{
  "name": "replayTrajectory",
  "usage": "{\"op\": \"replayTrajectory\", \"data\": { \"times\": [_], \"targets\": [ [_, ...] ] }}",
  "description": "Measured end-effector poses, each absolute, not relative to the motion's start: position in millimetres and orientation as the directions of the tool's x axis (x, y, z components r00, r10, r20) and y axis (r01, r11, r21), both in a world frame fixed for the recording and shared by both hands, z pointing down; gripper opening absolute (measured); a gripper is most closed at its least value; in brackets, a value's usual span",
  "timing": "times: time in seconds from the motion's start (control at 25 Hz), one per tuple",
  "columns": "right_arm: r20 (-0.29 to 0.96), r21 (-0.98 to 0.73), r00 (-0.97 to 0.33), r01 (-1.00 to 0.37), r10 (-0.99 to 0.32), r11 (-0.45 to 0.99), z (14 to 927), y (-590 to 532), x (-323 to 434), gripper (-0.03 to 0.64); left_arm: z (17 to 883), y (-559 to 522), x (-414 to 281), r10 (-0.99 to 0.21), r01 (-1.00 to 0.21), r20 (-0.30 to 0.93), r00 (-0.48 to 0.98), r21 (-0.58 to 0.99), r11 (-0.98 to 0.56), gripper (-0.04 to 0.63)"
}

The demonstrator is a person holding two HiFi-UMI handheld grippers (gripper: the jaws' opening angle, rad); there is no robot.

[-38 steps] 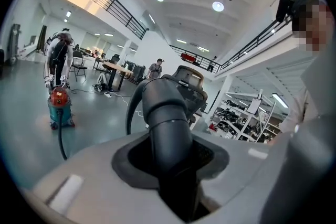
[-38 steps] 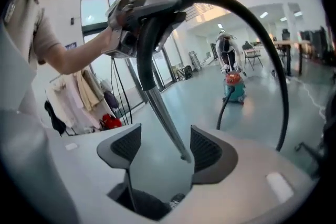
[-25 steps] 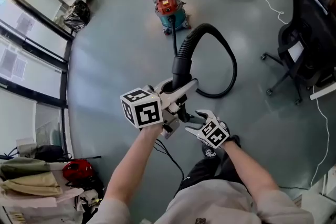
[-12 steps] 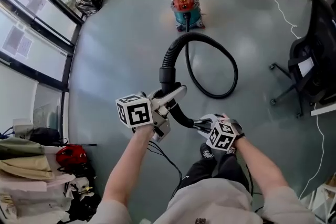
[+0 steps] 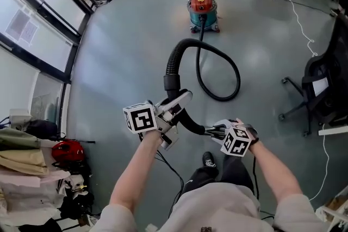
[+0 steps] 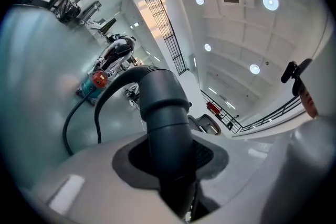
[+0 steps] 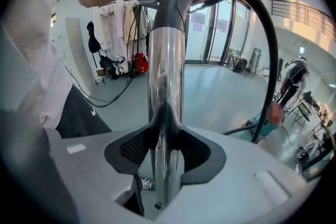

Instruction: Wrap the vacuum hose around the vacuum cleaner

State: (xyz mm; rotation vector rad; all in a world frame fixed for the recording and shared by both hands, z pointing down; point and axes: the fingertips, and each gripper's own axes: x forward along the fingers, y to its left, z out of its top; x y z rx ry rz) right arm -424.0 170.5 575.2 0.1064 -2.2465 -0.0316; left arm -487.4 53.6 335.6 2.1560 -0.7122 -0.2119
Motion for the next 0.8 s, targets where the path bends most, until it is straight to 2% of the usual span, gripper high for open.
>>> {"op": "replayTrajectory", "data": {
  "times": [0.4,0.8],
  "targets": [
    [0.89,0.17,-0.447,0.129,-0.096,0.977,582,101,-336,0.19,396,28,-466,-0.516,-0.507,0.293,0.805,0.792,-0.34,0.138],
    [0.951,0.163,-0.305,0.355,-0.05,0.921,585,45,-263,0.189,465,19,-436,-0.446,-0.499,0.384,0.809,0.849,-0.175,0.163]
  ]
}}
